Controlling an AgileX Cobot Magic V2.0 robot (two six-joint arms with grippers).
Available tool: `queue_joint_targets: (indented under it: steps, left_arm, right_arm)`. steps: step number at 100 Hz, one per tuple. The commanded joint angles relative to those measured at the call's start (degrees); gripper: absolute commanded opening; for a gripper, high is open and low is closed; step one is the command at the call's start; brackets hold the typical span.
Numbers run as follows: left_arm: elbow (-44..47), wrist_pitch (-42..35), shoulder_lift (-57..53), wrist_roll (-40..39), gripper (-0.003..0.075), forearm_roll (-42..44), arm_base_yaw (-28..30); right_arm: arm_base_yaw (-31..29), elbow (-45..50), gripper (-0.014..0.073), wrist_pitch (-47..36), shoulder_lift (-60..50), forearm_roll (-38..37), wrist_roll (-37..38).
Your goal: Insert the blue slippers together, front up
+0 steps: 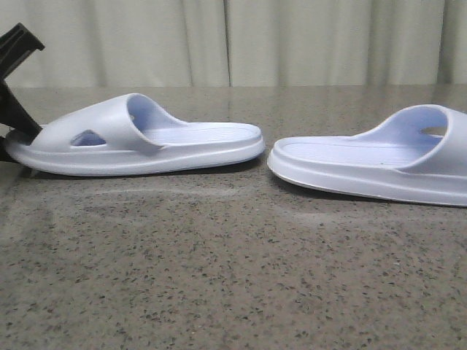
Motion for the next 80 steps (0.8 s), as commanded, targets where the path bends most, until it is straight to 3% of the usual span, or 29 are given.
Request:
queue_joint_targets:
  steps: [1,19,49,80]
  left_arm:
    - [-0.27,2.24,-0.21,0.16,0.0102,1.31,-0.9]
    - [-0.27,1.0,-0.21,0.24,0.0015,5.17,-0.9]
    - [-0.27,0.41,-1.8,0.24,0.0017,2.42,-0.9]
    - [-0.27,0.83,-12.93,0.24,0.0017,1.9,0.74]
  right_arm:
    - [-0.25,-1.92,0.0445,-4.78,0.96,0.14,-0.19]
    - [-0.25,-1.92,0.0445,-4.78,0.96,0.14,-0.19]
    - [-0.25,-1.92,0.0445,-4.78,0.96,0.14,-0.19]
    - [-0.25,-1.92,0.0445,-4.78,0.96,0.14,-0.19]
